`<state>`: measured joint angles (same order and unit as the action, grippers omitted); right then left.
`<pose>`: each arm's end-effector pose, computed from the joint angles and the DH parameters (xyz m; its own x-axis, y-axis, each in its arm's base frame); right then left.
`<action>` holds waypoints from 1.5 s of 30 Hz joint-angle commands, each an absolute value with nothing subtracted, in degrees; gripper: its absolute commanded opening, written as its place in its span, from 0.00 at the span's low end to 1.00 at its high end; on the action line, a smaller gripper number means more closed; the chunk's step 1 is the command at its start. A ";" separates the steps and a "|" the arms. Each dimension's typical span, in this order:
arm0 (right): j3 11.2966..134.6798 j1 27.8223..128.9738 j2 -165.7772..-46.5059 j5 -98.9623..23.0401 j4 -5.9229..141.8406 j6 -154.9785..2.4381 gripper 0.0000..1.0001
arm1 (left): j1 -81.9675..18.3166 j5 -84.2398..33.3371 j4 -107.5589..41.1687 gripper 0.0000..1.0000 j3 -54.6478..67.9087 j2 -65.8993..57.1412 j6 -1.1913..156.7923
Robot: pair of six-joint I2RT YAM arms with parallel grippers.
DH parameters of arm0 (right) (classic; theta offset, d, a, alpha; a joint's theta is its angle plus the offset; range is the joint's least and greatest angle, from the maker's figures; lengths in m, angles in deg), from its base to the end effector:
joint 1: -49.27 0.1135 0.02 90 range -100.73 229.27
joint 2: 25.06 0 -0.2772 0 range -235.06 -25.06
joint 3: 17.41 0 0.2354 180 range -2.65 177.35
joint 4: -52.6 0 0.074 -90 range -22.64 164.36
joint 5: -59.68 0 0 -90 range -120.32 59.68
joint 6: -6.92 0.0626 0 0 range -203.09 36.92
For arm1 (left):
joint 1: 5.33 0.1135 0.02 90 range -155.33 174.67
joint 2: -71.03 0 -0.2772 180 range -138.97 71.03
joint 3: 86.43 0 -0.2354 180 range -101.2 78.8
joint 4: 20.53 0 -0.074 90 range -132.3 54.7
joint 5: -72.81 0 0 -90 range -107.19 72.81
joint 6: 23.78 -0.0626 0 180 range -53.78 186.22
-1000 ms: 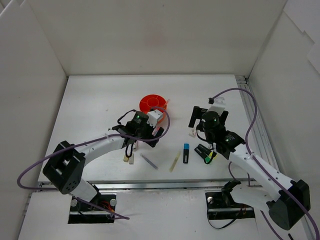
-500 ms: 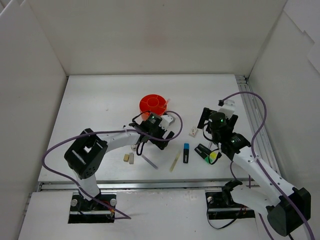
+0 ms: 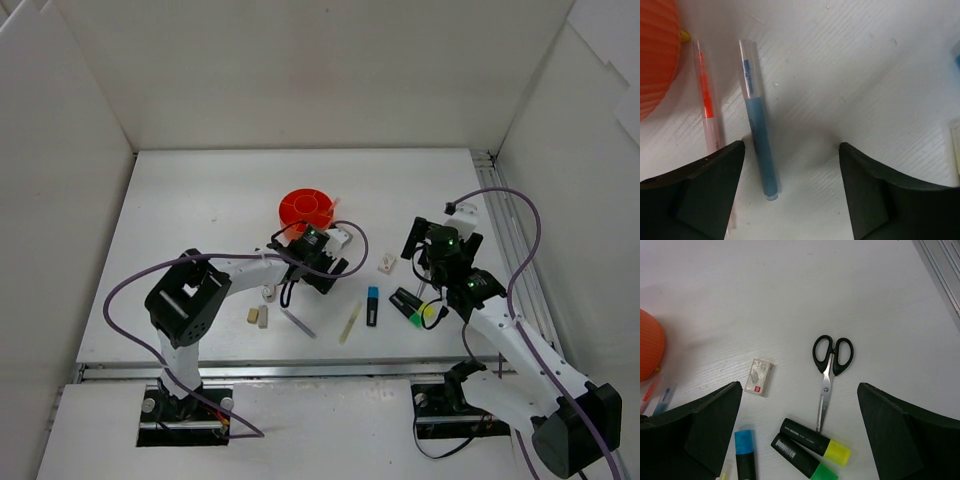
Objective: Sort the stationery into containers
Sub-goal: Pick up the pen from the center of the board, then place the pen in the storage box.
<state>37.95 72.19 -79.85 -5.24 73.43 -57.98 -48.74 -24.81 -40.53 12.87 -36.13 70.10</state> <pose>0.2113 0.0605 0.2971 -0.2831 0.2974 -0.9118 0.1476 0.9529 0.2650 0.2894 -0.2852 0.1749 -0.5760 0.4525 -0.6808 0.7102 0.6895 -0.1425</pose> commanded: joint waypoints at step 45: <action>29.35 76.43 -86.66 -45.79 22.80 -39.76 0.55 | -53.40 -33.63 -17.02 0.00 21.85 -7.46 65.08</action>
<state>28.07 75.82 -85.16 -47.90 29.80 -41.33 -52.64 -33.64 -22.89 23.14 -9.44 64.75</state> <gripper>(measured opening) 0.599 0.079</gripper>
